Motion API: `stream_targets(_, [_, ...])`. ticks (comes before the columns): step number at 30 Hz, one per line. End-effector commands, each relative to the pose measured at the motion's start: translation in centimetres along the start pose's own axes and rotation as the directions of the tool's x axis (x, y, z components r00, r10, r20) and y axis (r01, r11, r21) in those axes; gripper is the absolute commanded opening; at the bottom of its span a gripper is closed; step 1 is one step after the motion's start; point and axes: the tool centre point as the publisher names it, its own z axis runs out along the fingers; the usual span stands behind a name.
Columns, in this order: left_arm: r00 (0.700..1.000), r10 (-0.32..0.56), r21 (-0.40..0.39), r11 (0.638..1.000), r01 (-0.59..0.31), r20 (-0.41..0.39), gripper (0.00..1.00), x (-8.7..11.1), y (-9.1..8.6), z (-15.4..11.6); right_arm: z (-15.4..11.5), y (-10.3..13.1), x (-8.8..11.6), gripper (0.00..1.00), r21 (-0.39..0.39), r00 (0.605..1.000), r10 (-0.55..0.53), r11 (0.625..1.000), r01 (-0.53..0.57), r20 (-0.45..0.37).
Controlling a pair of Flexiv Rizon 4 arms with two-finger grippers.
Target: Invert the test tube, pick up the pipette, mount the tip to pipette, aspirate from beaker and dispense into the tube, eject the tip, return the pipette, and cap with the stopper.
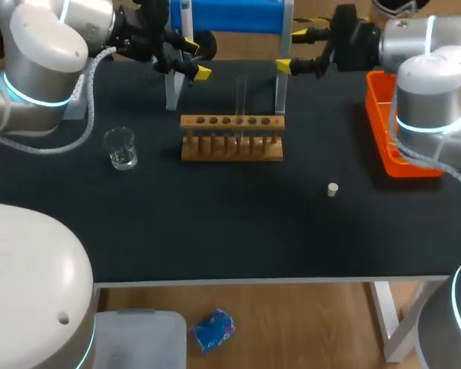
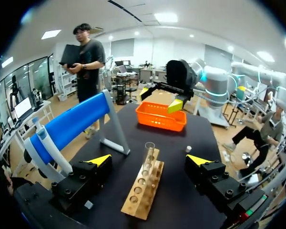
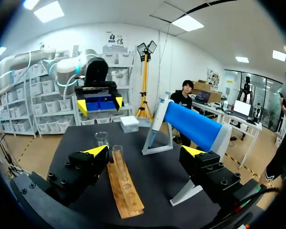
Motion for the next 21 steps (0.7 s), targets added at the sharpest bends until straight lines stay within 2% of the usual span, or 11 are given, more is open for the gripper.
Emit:
stream_targets(1, [0.998,-0.004,-0.019,1.0,0.003,-0.069,1.0,-1.1,-0.1,1.7,-3.3,-1.1,2.2,1.0,-0.026,1.0,-0.012,1.0,0.013,0.026])
stream_targets(12, [0.996,0.027,-0.045,0.999,-0.031,-0.086,1.0,-1.2,1.3,4.3,-8.1,-4.4,4.5,1.0,-0.01,1.0,-0.003,1.0,0.003,0.024])
stream_targets(21, [0.994,0.062,-0.072,0.995,-0.068,-0.092,1.0,-1.5,1.3,5.2,-10.9,-7.8,5.7,1.0,0.0,0.999,0.032,0.999,-0.032,-0.006])
